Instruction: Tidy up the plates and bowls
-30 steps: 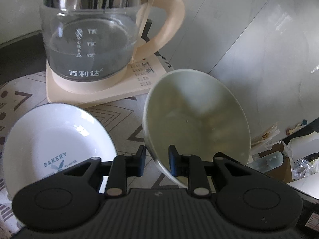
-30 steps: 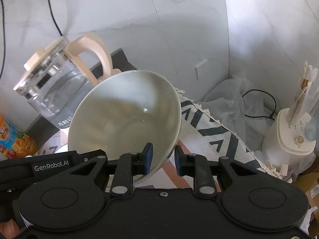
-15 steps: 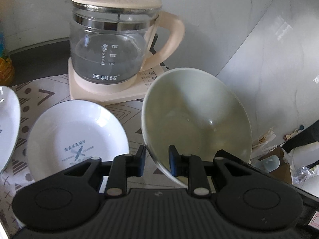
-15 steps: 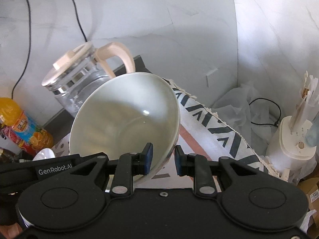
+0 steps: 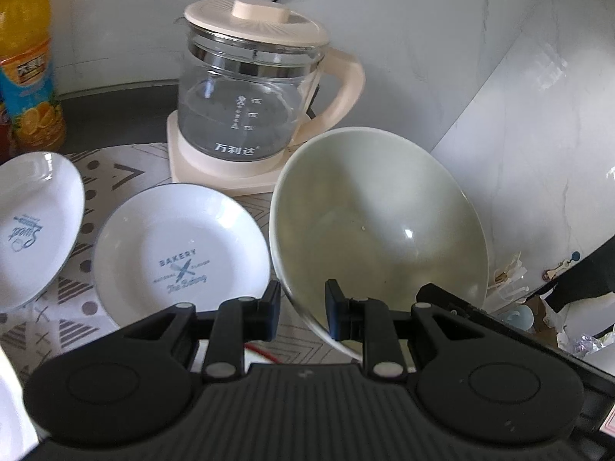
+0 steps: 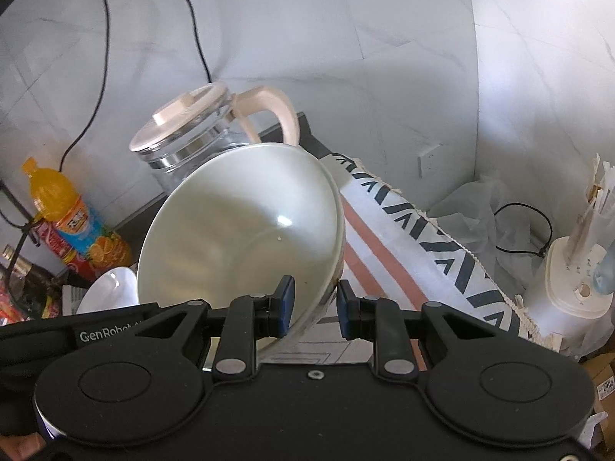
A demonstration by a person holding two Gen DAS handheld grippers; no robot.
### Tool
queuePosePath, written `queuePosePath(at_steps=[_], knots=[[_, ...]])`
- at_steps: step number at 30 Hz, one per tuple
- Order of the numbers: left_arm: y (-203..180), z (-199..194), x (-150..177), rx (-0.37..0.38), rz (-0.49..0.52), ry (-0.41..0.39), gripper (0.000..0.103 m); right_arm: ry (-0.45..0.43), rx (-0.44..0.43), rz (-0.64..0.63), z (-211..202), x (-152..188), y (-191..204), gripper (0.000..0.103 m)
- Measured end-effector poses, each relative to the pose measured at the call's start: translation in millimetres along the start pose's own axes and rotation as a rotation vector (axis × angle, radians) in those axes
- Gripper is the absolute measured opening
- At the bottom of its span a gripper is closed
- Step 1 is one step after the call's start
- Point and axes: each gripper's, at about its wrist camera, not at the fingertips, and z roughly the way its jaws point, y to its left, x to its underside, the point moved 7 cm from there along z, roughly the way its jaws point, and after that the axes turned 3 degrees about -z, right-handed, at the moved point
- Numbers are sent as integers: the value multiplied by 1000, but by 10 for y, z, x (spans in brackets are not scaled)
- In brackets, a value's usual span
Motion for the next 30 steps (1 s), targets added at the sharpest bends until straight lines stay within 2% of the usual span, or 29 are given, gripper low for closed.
queuePosePath(at_steps=[15, 30], knots=[[203, -415, 200, -42, -43, -32, 23, 6, -56, -69, -207, 173, 288, 23], [468, -654, 423, -92, -86, -40, 23, 47, -105, -103, -284, 422, 499, 24]])
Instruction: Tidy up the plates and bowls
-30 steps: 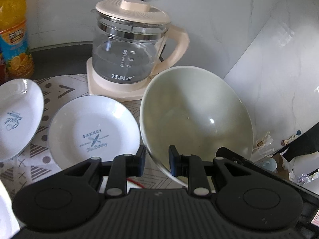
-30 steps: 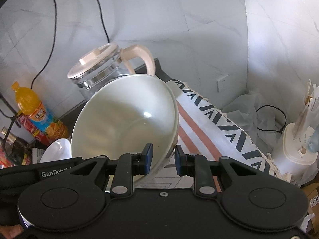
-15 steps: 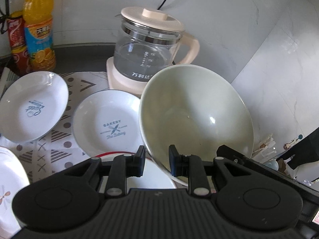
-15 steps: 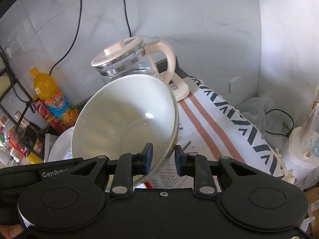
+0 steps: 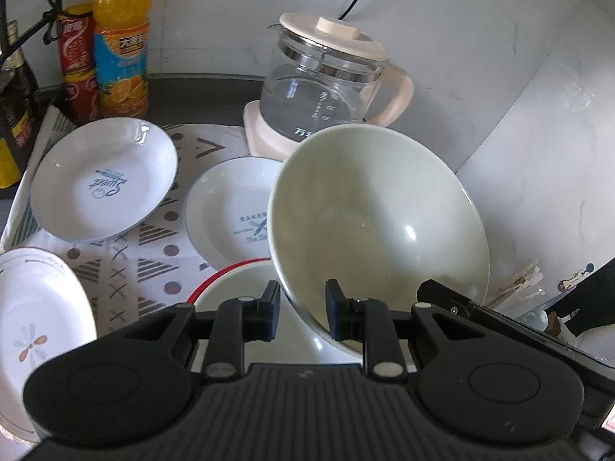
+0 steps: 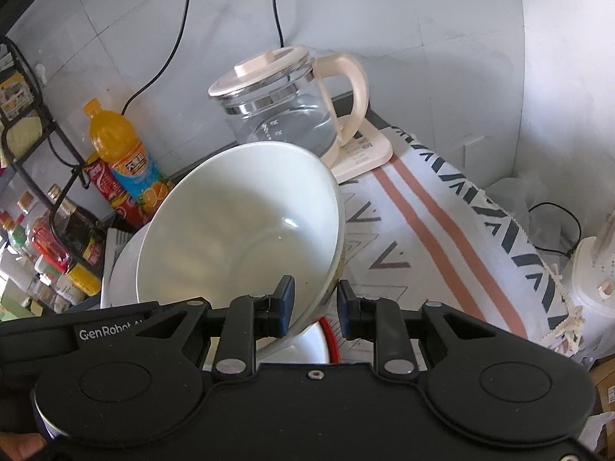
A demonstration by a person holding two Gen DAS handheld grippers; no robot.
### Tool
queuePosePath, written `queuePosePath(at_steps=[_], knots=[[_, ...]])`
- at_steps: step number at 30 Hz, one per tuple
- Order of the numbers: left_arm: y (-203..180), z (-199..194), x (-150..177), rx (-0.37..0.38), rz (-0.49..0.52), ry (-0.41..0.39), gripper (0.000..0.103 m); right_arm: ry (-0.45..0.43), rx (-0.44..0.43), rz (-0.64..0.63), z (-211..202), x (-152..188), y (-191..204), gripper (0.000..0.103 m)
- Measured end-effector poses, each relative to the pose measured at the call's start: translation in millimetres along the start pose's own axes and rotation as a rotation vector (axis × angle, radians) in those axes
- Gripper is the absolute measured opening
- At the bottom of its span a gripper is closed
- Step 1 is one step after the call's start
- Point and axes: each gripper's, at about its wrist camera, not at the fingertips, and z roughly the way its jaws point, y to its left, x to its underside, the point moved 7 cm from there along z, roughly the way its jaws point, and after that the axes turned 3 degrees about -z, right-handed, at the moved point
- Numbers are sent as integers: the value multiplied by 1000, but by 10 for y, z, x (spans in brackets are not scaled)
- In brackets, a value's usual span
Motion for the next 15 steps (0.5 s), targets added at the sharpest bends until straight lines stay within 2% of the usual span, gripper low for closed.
queuePosePath(at_steps=[15], knots=[[224, -89, 206, -35, -35, 21, 23, 27, -27, -43, 17, 230, 168, 24]])
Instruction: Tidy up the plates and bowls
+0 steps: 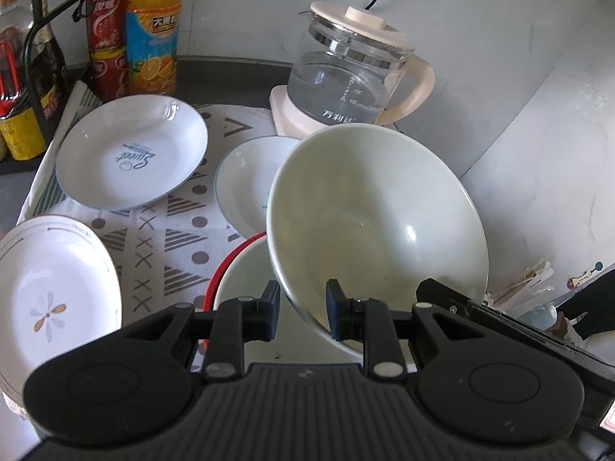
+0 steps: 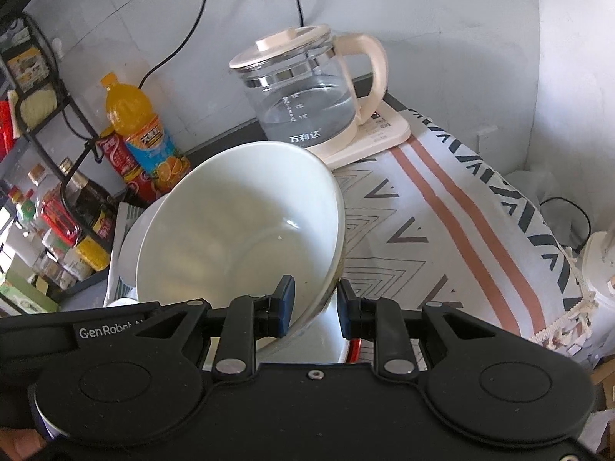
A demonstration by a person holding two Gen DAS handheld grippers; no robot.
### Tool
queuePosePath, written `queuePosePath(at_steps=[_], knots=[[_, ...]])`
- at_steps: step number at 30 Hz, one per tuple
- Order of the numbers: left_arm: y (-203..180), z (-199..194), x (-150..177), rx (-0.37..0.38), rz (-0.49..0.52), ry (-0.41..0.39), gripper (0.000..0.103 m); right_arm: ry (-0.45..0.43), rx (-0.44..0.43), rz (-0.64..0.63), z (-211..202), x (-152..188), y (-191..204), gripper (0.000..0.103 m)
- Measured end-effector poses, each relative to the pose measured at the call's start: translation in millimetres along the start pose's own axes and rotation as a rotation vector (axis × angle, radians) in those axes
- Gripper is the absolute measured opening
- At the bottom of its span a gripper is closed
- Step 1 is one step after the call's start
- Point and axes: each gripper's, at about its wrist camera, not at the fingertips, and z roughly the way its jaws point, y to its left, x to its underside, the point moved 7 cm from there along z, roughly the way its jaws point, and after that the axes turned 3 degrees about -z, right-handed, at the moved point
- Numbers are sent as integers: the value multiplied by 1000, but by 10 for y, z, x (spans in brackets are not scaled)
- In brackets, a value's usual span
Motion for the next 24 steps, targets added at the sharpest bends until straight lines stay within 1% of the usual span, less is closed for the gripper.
queuePosePath(at_steps=[10, 13, 19, 24], knots=[[117, -12, 128, -22, -15, 14, 23, 25, -2, -53, -1, 143, 114, 24], [154, -25, 161, -30, -24, 19, 23, 52, -7, -34, 11, 204, 111, 25], [196, -16, 273, -39, -27, 47, 23, 78, -5, -26, 58, 311, 84, 25], [199, 26, 330, -37, -34, 60, 24, 78, -13, -31, 64, 304, 99, 31]])
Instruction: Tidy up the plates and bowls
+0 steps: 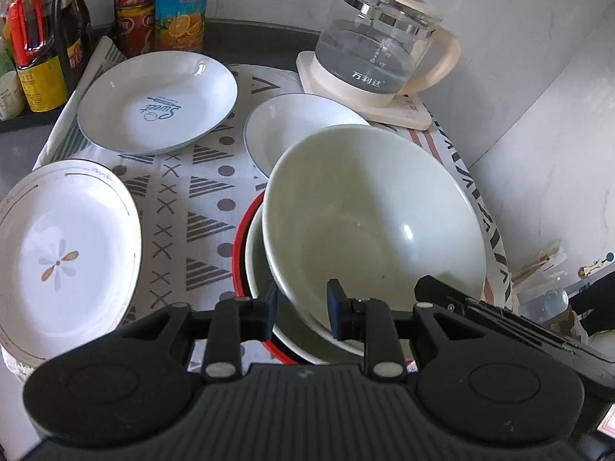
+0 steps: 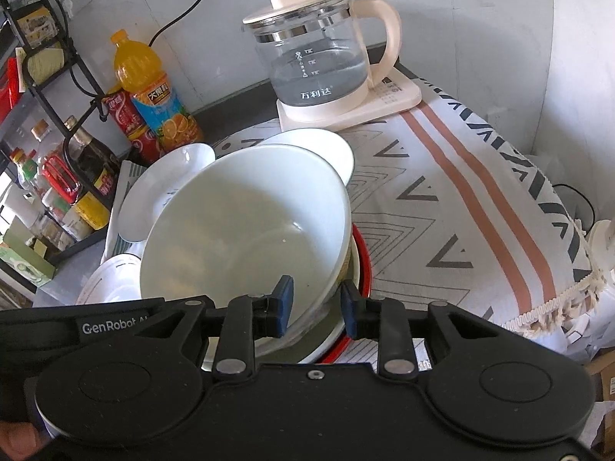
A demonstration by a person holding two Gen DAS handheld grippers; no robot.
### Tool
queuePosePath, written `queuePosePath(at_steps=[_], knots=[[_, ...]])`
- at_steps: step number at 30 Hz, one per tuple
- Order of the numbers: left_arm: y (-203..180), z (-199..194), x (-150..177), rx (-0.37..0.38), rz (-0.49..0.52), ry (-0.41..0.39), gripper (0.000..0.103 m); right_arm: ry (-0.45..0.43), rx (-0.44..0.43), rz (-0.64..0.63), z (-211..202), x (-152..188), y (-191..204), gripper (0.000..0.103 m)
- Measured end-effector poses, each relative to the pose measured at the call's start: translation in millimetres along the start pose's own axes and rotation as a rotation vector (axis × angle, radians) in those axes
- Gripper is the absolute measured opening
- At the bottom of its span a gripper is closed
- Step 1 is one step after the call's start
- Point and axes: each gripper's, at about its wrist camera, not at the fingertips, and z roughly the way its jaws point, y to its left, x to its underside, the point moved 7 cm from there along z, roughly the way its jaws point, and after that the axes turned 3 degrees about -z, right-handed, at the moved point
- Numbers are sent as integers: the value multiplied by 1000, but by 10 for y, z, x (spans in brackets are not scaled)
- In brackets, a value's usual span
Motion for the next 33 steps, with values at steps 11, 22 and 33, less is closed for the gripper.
queuePosePath(at_steps=[11, 22, 33], knots=[[5, -36, -43, -28, -13, -2, 28, 17, -10, 13, -17, 5, -25, 32], [15, -141, -58, -57, 3, -27, 29, -38, 4, 1, -209, -16, -55, 56], [146, -503, -35, -68, -35, -109, 61, -90, -47, -35, -421, -9, 165, 81]])
